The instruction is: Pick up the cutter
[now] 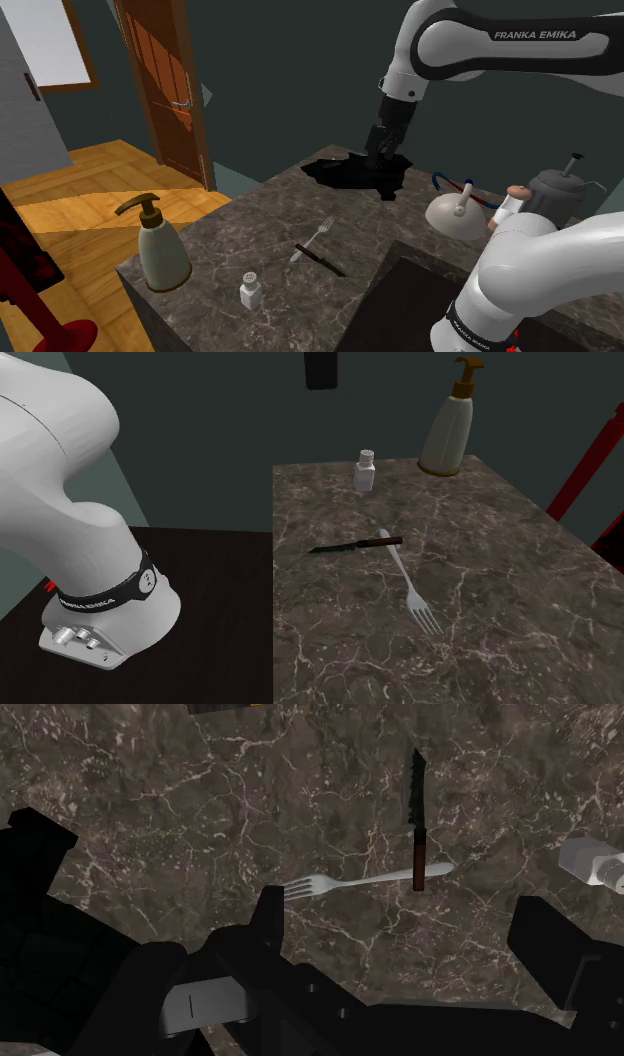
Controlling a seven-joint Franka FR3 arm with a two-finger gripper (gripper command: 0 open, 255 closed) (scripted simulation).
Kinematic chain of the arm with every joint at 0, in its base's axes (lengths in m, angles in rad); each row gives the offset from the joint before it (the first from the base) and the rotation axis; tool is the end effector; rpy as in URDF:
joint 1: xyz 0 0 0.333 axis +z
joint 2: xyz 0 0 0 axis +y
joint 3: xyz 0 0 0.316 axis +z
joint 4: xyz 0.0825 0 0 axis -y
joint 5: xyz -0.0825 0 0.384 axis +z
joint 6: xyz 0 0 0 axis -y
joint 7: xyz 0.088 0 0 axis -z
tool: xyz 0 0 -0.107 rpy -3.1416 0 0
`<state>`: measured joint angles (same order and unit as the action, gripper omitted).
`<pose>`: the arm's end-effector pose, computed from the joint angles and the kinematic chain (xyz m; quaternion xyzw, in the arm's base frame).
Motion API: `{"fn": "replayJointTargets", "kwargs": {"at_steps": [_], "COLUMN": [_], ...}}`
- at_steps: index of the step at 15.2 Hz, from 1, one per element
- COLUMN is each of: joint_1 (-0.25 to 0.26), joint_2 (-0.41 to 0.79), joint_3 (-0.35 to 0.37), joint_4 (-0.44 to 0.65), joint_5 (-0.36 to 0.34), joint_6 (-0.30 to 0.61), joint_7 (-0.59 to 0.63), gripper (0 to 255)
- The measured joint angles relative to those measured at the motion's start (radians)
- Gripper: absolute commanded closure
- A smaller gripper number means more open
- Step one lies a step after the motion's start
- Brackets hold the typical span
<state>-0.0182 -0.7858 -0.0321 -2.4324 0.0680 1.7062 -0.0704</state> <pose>0.3180 -0.0119 0.5665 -0.9985 -0.0108 -0.0321 0.0434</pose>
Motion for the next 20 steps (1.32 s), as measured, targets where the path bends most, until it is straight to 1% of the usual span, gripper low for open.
{"fn": "replayJointTargets", "kwargs": {"at_steps": [1, 3, 7, 10, 15, 20], "joint_1": [0.000, 0.006, 0.024, 0.041, 0.080, 0.107], "joint_2": [0.000, 0.002, 0.017, 0.055, 0.164, 0.330], "joint_3": [0.000, 0.010, 0.040, 0.064, 0.121, 0.167], "joint_4": [0.000, -0.036, -0.144, -0.217, -0.301, -0.352], "joint_5": [0.000, 0.005, 0.020, 0.034, 0.066, 0.085], "joint_6": [0.000, 0.039, 0.168, 0.283, 0.486, 0.710], "joint_7": [0.000, 0.003, 0.010, 0.015, 0.041, 0.055], "gripper": [0, 0, 0, 0, 0, 0]}}
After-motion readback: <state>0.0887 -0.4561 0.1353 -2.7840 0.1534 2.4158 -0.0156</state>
